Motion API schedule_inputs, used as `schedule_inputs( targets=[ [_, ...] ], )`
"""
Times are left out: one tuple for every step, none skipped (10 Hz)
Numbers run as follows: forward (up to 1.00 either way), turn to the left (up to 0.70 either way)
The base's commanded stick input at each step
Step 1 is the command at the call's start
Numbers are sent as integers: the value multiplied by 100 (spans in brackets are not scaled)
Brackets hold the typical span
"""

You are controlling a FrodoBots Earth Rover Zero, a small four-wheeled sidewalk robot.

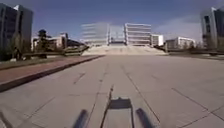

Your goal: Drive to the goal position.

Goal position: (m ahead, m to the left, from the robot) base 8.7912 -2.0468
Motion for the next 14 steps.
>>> schedule_inputs(
  targets=[
    [70,0],
    [70,0],
    [70,0],
    [70,0],
    [70,0],
    [70,0],
    [70,0],
    [70,0],
    [70,0],
    [70,0],
    [70,0],
    [70,0],
    [70,0],
    [70,0]
  ],
)
